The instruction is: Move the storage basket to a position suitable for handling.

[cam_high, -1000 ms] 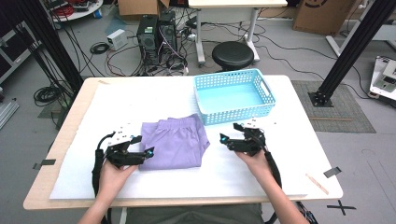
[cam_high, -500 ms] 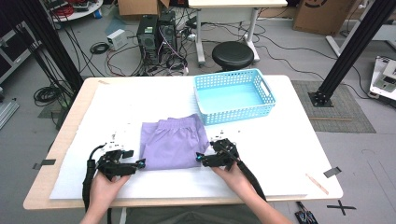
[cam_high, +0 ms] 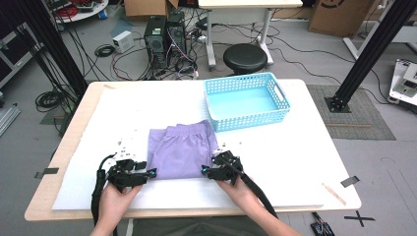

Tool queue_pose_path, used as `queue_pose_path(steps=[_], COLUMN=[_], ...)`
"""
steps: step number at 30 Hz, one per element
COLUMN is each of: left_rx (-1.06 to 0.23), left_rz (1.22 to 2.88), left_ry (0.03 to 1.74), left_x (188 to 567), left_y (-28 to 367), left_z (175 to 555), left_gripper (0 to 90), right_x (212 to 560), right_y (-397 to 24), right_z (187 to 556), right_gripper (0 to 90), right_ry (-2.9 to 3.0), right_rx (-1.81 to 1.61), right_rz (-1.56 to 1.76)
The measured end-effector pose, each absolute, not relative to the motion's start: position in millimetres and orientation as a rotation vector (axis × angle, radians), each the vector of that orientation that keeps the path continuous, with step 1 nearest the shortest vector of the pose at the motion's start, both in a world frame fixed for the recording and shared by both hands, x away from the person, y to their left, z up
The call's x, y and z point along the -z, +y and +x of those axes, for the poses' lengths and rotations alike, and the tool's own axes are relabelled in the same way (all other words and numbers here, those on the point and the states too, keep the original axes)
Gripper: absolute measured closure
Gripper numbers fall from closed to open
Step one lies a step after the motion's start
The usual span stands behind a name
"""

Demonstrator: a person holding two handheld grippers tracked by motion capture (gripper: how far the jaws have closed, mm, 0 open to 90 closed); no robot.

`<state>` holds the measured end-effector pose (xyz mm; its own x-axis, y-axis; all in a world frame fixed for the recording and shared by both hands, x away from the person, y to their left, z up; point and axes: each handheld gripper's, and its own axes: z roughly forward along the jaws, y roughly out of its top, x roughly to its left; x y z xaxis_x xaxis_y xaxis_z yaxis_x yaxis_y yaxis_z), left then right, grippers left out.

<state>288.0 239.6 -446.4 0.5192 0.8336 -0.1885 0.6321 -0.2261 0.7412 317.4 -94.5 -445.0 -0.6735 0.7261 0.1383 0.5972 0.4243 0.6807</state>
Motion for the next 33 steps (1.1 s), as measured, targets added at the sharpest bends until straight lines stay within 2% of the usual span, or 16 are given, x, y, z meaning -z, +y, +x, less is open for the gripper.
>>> queue_pose_path(steps=[2, 7, 10, 20, 22, 26, 31, 33], left_rx=[-0.308, -0.287, -0.285, -0.322, -0.335, -0.32, -0.256, -0.244], left_rz=[1.942, 1.892, 1.886, 1.934, 1.94, 1.943, 1.959, 1.968], left_ry=[1.208, 1.227, 1.235, 1.206, 1.198, 1.177, 1.13, 1.112], left_x=[446.9, 449.3, 449.4, 448.6, 448.8, 449.1, 449.4, 449.2], left_y=[240.7, 238.6, 237.1, 230.3, 226.7, 224.0, 216.3, 212.2], left_z=[285.9, 283.2, 283.2, 285.4, 285.2, 285.7, 287.9, 287.3], left_gripper=[36.4, 35.6, 36.0, 52.1, 53.8, 61.0, 76.0, 77.6], right_x=[444.6, 446.2, 446.7, 446.4, 446.5, 446.2, 445.4, 444.5], right_y=[-97.1, -98.2, -96.8, -96.8, -97.2, -94.1, -99.4, -104.7], right_z=[318.1, 316.1, 315.8, 315.9, 316.8, 313.9, 314.0, 312.0], right_gripper=[42.4, 33.9, 32.2, 70.2, 84.8, 87.3, 88.3, 88.4], right_ry=[2.509, 2.487, 2.48, 2.438, 2.483, 2.483, 2.507, 2.517], right_rx=[-1.12, -1.164, -1.176, -1.065, -1.103, -1.086, -1.105, -1.105], right_rz=[1.212, 1.267, 1.285, 1.229, 1.21, 1.153, 1.152, 1.154])
